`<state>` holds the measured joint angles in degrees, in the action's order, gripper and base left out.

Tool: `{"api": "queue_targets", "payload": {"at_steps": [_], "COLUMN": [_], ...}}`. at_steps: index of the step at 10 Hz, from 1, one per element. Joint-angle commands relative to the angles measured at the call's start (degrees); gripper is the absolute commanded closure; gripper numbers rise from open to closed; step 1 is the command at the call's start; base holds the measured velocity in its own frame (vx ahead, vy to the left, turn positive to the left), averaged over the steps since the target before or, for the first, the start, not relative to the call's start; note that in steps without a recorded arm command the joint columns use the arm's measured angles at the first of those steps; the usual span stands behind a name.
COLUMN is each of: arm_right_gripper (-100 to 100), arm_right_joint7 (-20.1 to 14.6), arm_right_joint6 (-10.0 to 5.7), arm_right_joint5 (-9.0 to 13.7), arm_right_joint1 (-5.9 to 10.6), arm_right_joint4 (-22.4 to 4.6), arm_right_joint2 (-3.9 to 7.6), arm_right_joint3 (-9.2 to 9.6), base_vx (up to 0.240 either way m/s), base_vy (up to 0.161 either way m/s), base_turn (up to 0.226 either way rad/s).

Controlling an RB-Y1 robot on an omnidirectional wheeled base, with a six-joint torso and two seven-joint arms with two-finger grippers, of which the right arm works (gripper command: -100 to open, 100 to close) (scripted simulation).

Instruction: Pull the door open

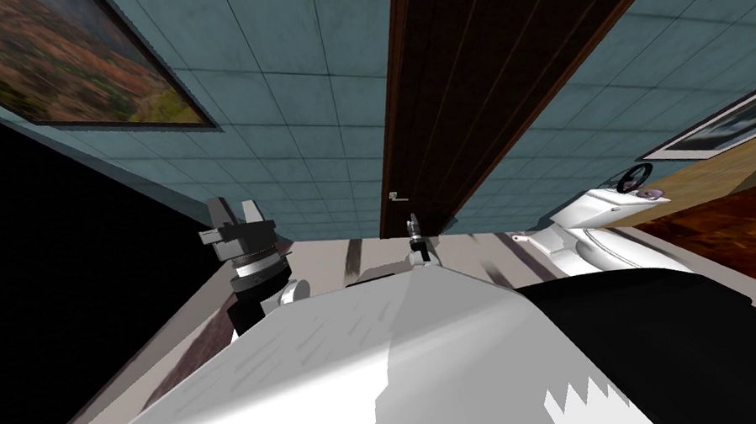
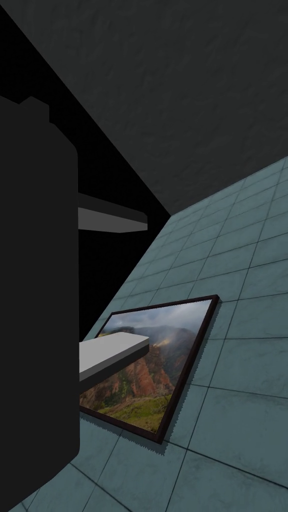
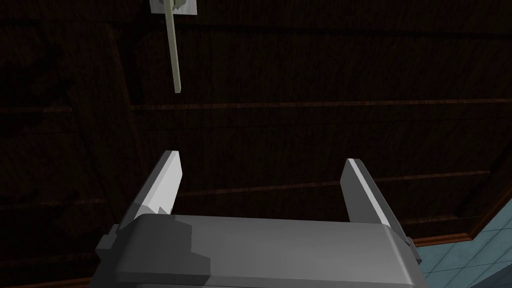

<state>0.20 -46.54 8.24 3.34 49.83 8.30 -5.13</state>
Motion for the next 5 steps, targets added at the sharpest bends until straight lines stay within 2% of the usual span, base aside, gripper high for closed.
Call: {"api": "queue_targets", "payload": {"at_steps": [1, 5], "arm_right_gripper": [-100, -100], "arm_right_joint7": [-0.21, -0.7], "arm_right_joint6": [-0.16, -0.92], "arm_right_joint5": [0.24, 0.77], "arm_right_joint1": [0.96, 3.45], "arm_right_joint4": [-2.32, -8.3], "arm_right_joint2": [0.14, 0.47], "arm_right_joint3": [-0.08, -0.27], "base_vx": [0.105, 0.093], "base_vy": [0.002, -0.01], "base_turn": [0.023, 0.024]}}
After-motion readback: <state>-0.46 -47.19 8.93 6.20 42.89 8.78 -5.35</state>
